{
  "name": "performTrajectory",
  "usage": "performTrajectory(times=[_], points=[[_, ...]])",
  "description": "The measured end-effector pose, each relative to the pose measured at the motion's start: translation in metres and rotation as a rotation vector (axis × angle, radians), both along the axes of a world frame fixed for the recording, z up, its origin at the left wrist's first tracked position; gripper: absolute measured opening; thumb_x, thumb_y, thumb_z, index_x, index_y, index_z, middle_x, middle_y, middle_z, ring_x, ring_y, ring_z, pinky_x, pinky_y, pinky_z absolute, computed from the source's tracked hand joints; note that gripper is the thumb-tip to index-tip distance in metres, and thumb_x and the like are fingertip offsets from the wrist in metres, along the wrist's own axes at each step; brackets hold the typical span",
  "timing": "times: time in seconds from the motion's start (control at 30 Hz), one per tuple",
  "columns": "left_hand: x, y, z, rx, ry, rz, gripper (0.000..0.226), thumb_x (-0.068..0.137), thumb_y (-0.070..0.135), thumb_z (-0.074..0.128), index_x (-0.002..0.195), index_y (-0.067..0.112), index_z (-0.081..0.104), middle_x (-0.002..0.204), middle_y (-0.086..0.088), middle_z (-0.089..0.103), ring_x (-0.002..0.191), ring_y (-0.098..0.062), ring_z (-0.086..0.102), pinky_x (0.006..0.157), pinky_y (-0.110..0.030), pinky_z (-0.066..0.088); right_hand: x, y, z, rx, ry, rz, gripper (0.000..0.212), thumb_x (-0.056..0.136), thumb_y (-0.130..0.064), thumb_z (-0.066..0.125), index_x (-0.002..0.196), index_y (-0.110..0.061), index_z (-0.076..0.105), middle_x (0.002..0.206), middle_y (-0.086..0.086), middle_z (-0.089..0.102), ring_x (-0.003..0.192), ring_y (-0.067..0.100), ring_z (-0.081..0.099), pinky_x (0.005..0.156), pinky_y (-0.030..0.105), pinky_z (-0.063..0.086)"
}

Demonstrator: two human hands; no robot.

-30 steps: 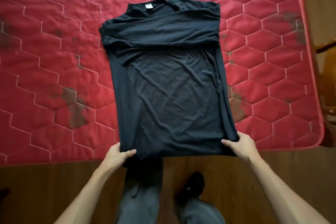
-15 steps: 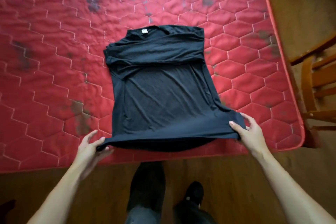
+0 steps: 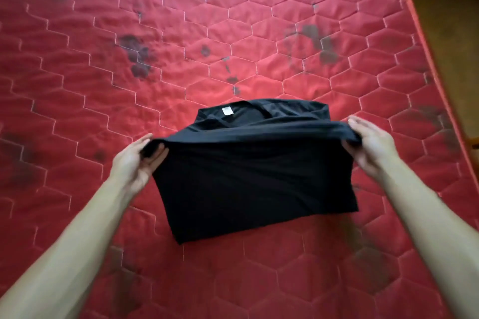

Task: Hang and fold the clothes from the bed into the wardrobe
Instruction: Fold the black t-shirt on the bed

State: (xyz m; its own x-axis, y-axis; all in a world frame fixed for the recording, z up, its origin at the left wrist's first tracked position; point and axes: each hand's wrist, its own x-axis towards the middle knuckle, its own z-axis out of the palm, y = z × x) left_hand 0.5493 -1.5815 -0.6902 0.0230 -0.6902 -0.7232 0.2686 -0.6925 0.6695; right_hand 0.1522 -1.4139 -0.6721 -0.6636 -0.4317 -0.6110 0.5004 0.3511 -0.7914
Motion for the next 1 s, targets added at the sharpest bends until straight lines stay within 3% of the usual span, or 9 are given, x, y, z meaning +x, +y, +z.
performTrajectory(times=[0.07, 0.13, 0.23, 0.3, 0.47, 0.67, 0.77, 0.9, 1.0], points=[[-0.015, -0.034, -0.016, 0.036, -0.009, 0.018, 0.014, 0.104, 0.008, 0.044, 0.103, 0.005, 0.057, 0.097, -0.015, 0.064, 0.073, -0.02, 0.074, 0.089, -0.04, 0.058, -0.005, -0.04, -0.012, -0.086, -0.121, -0.021, 0.032, 0.098, -0.019, 0.059, 0.128, -0.017, 0.045, 0.107, 0.009, 0.063, 0.087, 0.016, 0.071, 0.07, 0.024, 0.059], [-0.027, -0.05, -0.036, 0.095, -0.118, -0.006, 0.022, 0.106, 0.022, 0.043, 0.124, 0.01, 0.047, 0.106, -0.019, 0.062, 0.087, -0.026, 0.07, 0.09, -0.041, 0.055, -0.001, -0.059, -0.033, 0.063, -0.05, 0.095, 0.068, 0.096, -0.023, 0.063, 0.151, -0.018, 0.022, 0.126, 0.016, 0.058, 0.103, 0.026, 0.067, 0.086, 0.031, 0.054], [-0.032, -0.035, -0.065, 0.01, -0.797, -0.359, 0.051, 0.098, 0.033, 0.057, 0.14, 0.007, 0.042, 0.123, -0.019, 0.058, 0.111, -0.034, 0.058, 0.096, -0.041, 0.045, 0.015, -0.049, -0.068, 0.603, 0.391, 0.425, 0.087, 0.083, -0.026, 0.077, 0.151, -0.008, 0.026, 0.14, 0.019, 0.052, 0.12, 0.032, 0.056, 0.104, 0.038, 0.042], [-0.03, -0.007, -0.08, -0.109, -1.028, -0.522, 0.062, 0.092, 0.04, 0.066, 0.139, 0.006, 0.043, 0.129, -0.026, 0.054, 0.123, -0.04, 0.048, 0.105, -0.042, 0.035, 0.021, -0.026, -0.085, 0.82, 0.526, 0.484, 0.09, 0.077, -0.034, 0.08, 0.147, -0.006, 0.032, 0.143, 0.024, 0.047, 0.131, 0.04, 0.047, 0.111, 0.047, 0.036], [-0.017, 0.032, -0.096, -0.029, -0.982, -0.548, 0.068, 0.081, 0.051, 0.074, 0.127, 0.007, 0.049, 0.123, -0.019, 0.06, 0.118, -0.039, 0.054, 0.098, -0.044, 0.042, 0.015, 0.01, -0.097, 0.852, 0.402, 0.501, 0.081, 0.072, -0.052, 0.082, 0.131, -0.007, 0.051, 0.132, 0.015, 0.06, 0.125, 0.034, 0.055, 0.106, 0.045, 0.041], [0.005, 0.042, -0.102, -0.006, -0.701, -0.606, 0.033, 0.083, 0.039, 0.078, 0.103, 0.015, 0.069, 0.103, 0.0, 0.072, 0.099, -0.019, 0.066, 0.089, -0.033, 0.049, 0.018, 0.017, -0.079, 0.501, 0.222, 0.443, 0.025, 0.076, -0.023, 0.083, 0.099, -0.021, 0.072, 0.105, 0.001, 0.075, 0.098, 0.019, 0.069, 0.093, 0.039, 0.054], [0.009, 0.048, -0.095, -0.057, -0.642, -0.541, 0.021, 0.089, 0.028, 0.073, 0.106, 0.017, 0.069, 0.1, 0.004, 0.072, 0.097, -0.015, 0.066, 0.085, -0.027, 0.047, 0.042, 0.007, -0.056, 0.407, 0.383, 0.39, 0.03, 0.08, -0.019, 0.077, 0.109, -0.02, 0.069, 0.103, -0.005, 0.074, 0.099, 0.018, 0.069, 0.094, 0.04, 0.054], [0.011, 0.051, -0.092, -0.029, -0.624, -0.524, 0.021, 0.09, 0.026, 0.071, 0.107, 0.014, 0.069, 0.102, -0.002, 0.073, 0.099, -0.02, 0.067, 0.09, -0.033, 0.05, 0.126, -0.02, -0.026, 0.326, 0.805, 0.575, 0.026, 0.077, -0.011, 0.068, 0.101, -0.004, 0.062, 0.102, 0.013, 0.065, 0.094, 0.035, 0.062, 0.086, 0.038, 0.045], [0.011, 0.049, -0.091, 0.026, -0.628, -0.543, 0.021, 0.092, 0.025, 0.069, 0.107, 0.01, 0.068, 0.104, -0.008, 0.072, 0.099, -0.024, 0.066, 0.087, -0.034, 0.048, 0.212, -0.045, -0.011, 0.269, 0.806, 0.874, 0.048, 0.082, -0.01, 0.062, 0.129, -0.012, 0.053, 0.134, 0.013, 0.049, 0.105, 0.038, 0.059, 0.087, 0.042, 0.047]])
